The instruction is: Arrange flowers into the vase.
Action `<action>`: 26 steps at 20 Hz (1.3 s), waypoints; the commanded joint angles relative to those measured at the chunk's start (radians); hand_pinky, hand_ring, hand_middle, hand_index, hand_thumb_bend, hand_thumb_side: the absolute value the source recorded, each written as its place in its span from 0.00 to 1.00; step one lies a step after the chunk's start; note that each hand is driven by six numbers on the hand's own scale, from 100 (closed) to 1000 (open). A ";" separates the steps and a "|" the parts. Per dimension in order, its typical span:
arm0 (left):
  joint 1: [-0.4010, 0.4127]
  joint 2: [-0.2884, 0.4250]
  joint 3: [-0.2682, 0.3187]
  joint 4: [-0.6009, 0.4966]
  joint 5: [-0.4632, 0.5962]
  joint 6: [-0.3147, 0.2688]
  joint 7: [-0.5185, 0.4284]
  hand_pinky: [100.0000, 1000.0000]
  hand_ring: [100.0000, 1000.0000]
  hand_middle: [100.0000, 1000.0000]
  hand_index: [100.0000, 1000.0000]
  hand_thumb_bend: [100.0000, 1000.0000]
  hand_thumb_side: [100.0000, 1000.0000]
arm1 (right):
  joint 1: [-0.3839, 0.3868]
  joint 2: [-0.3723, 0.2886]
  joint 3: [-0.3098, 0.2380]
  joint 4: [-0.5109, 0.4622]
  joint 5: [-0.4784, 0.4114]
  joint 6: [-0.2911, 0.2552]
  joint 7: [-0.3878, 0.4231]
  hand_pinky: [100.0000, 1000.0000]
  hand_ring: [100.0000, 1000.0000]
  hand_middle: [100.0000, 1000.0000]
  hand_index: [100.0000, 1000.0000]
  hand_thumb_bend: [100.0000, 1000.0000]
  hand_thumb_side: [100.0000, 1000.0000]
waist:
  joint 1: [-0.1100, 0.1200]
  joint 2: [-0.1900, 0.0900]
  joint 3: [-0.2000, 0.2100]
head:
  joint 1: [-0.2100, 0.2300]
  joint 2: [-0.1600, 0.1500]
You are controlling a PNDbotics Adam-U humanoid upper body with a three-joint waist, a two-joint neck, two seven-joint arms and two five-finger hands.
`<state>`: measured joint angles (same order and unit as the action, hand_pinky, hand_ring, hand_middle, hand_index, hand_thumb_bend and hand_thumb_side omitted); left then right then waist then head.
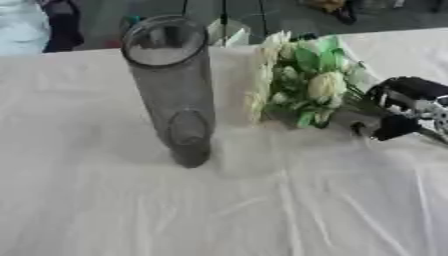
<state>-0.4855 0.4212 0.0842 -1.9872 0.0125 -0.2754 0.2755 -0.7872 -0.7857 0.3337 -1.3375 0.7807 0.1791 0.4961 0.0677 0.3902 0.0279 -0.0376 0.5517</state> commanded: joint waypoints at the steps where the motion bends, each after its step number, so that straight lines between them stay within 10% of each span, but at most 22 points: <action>1: -0.015 0.015 0.001 -0.013 0.004 -0.001 -0.004 0.63 0.83 0.80 0.87 0.00 1.00 | -0.014 -0.007 0.000 0.015 0.007 -0.009 0.000 0.55 0.64 0.65 0.81 0.22 0.43 | -0.001 0.002 0.004 | -0.005 -0.014; 14: -0.018 0.012 -0.001 -0.013 0.004 0.000 -0.005 0.62 0.83 0.80 0.87 0.00 1.00 | -0.026 0.014 -0.005 0.063 0.003 0.007 -0.083 0.43 0.49 0.52 0.72 0.07 0.40 | 0.001 0.011 0.012 | -0.010 -0.019; 16: -0.018 0.012 -0.001 -0.013 0.004 0.000 -0.007 0.62 0.82 0.80 0.86 0.00 1.00 | -0.028 0.013 -0.007 0.060 0.002 0.008 -0.092 0.16 0.28 0.30 0.52 0.00 0.37 | 0.001 0.013 0.012 | -0.010 -0.020; 26: -0.016 0.010 -0.002 -0.013 0.003 0.002 -0.010 0.62 0.82 0.79 0.86 0.00 1.00 | -0.029 0.012 -0.015 0.046 -0.055 0.025 -0.131 0.00 0.06 0.03 0.28 0.00 0.38 | 0.003 0.014 0.010 | -0.012 -0.025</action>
<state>-0.4929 0.4203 0.0838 -1.9872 0.0127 -0.2733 0.2684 -0.8058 -0.7603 0.3269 -1.2891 0.7395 0.2000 0.3747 0.0677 0.4089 0.0374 -0.0467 0.5389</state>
